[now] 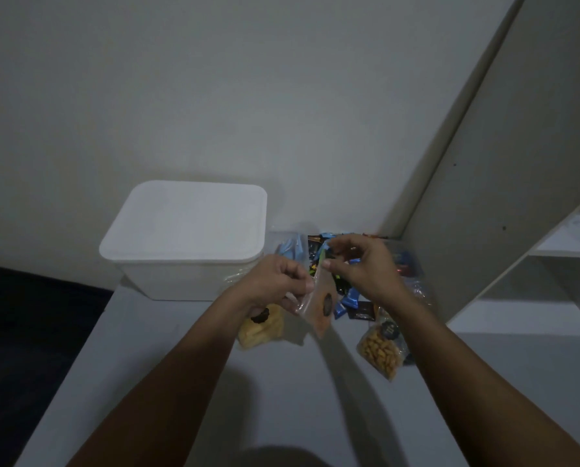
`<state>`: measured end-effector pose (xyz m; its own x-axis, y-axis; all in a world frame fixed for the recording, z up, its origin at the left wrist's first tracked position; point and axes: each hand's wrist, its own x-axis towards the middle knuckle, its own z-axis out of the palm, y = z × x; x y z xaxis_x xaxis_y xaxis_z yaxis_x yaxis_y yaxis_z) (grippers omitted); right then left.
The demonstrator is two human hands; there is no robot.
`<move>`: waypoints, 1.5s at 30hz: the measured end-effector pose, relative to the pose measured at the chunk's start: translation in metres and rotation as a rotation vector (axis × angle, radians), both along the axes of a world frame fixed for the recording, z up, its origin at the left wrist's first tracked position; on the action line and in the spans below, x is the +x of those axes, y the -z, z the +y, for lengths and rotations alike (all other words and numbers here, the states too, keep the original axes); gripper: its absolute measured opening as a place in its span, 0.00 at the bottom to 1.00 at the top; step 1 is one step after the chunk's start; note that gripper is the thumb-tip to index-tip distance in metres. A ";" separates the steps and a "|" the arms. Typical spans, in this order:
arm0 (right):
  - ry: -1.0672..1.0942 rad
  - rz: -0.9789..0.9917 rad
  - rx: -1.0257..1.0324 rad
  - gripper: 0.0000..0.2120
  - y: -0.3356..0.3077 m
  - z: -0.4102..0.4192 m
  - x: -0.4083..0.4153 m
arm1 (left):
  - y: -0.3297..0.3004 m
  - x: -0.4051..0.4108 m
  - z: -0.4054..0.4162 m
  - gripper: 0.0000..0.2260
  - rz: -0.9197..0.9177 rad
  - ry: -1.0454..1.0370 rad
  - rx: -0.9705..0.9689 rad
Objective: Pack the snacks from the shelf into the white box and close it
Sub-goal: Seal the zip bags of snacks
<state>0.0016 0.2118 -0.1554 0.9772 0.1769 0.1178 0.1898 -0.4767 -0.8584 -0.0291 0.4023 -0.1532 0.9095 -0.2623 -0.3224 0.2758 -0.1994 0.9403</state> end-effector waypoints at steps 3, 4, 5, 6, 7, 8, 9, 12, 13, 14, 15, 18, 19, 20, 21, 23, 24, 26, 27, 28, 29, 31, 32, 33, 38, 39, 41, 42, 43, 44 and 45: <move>0.039 0.079 0.037 0.07 0.001 0.002 -0.004 | 0.010 -0.003 -0.008 0.05 0.004 -0.114 -0.053; 0.006 0.145 0.051 0.07 -0.001 0.003 -0.007 | 0.013 -0.003 -0.010 0.04 0.000 -0.137 -0.062; -0.032 0.205 0.056 0.06 -0.003 0.003 -0.009 | 0.015 -0.003 -0.012 0.04 -0.004 -0.152 -0.066; -0.061 0.246 0.052 0.06 -0.004 0.004 -0.012 | 0.016 -0.003 -0.013 0.03 -0.004 -0.162 -0.068; -0.076 0.269 0.052 0.05 -0.004 0.004 -0.012 | 0.017 -0.003 -0.014 0.02 -0.003 -0.165 -0.073; -0.080 0.290 0.067 0.05 -0.005 0.003 -0.012 | 0.017 -0.003 -0.016 0.02 -0.004 -0.165 -0.076; -0.080 0.311 0.089 0.04 -0.004 0.003 -0.012 | 0.017 -0.003 -0.017 0.02 -0.004 -0.165 -0.076; -0.081 0.386 0.131 0.02 -0.003 0.000 -0.009 | 0.018 -0.003 -0.018 0.03 0.001 -0.173 -0.069; -0.078 0.412 0.140 0.03 -0.003 -0.001 -0.009 | 0.018 -0.002 -0.019 0.03 0.003 -0.180 -0.065; -0.072 0.435 0.153 0.03 -0.002 -0.001 -0.008 | 0.018 -0.003 -0.019 0.03 0.003 -0.190 -0.058; -0.065 0.454 0.162 0.03 -0.001 -0.002 -0.007 | 0.018 -0.003 -0.020 0.04 0.004 -0.197 -0.051; -0.056 0.500 0.133 0.05 -0.001 -0.001 -0.005 | 0.020 -0.002 -0.020 0.06 -0.016 -0.191 -0.021; -0.058 0.508 0.115 0.05 0.000 0.000 -0.005 | 0.020 -0.002 -0.020 0.06 -0.027 -0.185 -0.006; -0.054 0.505 0.093 0.05 0.000 0.001 -0.005 | 0.021 -0.001 -0.019 0.06 -0.040 -0.178 0.013; -0.041 0.481 0.064 0.03 0.000 0.002 -0.005 | 0.021 -0.001 -0.019 0.07 -0.053 -0.166 0.036; -0.018 0.386 -0.014 0.11 0.001 0.004 -0.003 | 0.020 -0.001 -0.015 0.07 -0.084 -0.117 0.094; -0.045 0.334 -0.052 0.18 0.001 0.005 -0.001 | 0.018 -0.002 -0.013 0.06 -0.099 -0.079 0.124; -0.178 0.267 -0.122 0.26 0.002 0.006 0.001 | 0.013 -0.001 -0.009 0.06 -0.120 -0.005 0.178; -0.238 0.242 -0.151 0.23 0.004 0.007 0.003 | 0.011 -0.001 -0.006 0.06 -0.121 0.014 0.196; -0.268 0.218 -0.180 0.16 0.008 0.008 0.006 | 0.010 0.000 -0.001 0.05 -0.118 0.018 0.212; -0.273 0.199 -0.197 0.08 0.010 0.009 0.007 | 0.010 0.001 0.004 0.04 -0.111 0.015 0.223; -0.260 0.212 -0.176 0.03 0.016 0.011 0.008 | 0.012 -0.003 0.019 0.07 -0.087 0.007 0.206; -0.252 0.241 -0.149 0.03 0.019 0.014 0.007 | 0.014 -0.005 0.028 0.10 -0.060 0.010 0.197; -0.247 0.262 -0.131 0.05 0.022 0.016 0.006 | 0.016 -0.009 0.037 0.11 -0.035 0.017 0.197; -0.220 0.303 -0.133 0.09 0.046 0.039 -0.002 | 0.046 -0.020 0.061 0.03 -0.053 -0.097 0.266; -0.207 0.309 -0.134 0.09 0.052 0.044 -0.002 | 0.053 -0.020 0.063 0.03 -0.059 -0.140 0.290; -0.184 0.318 -0.145 0.08 0.063 0.053 -0.002 | 0.068 -0.019 0.064 0.04 -0.058 -0.208 0.340; -0.171 0.332 -0.140 0.09 0.068 0.057 -0.001 | 0.075 -0.019 0.064 0.04 -0.070 -0.234 0.384; -0.156 0.349 -0.133 0.09 0.072 0.060 0.000 | 0.081 -0.019 0.063 0.05 -0.086 -0.262 0.442; -0.139 0.360 -0.133 0.08 0.076 0.063 0.001 | 0.086 -0.019 0.061 0.05 -0.101 -0.299 0.509; -0.123 0.364 -0.141 0.07 0.079 0.066 0.002 | 0.090 -0.019 0.060 0.05 -0.117 -0.340 0.579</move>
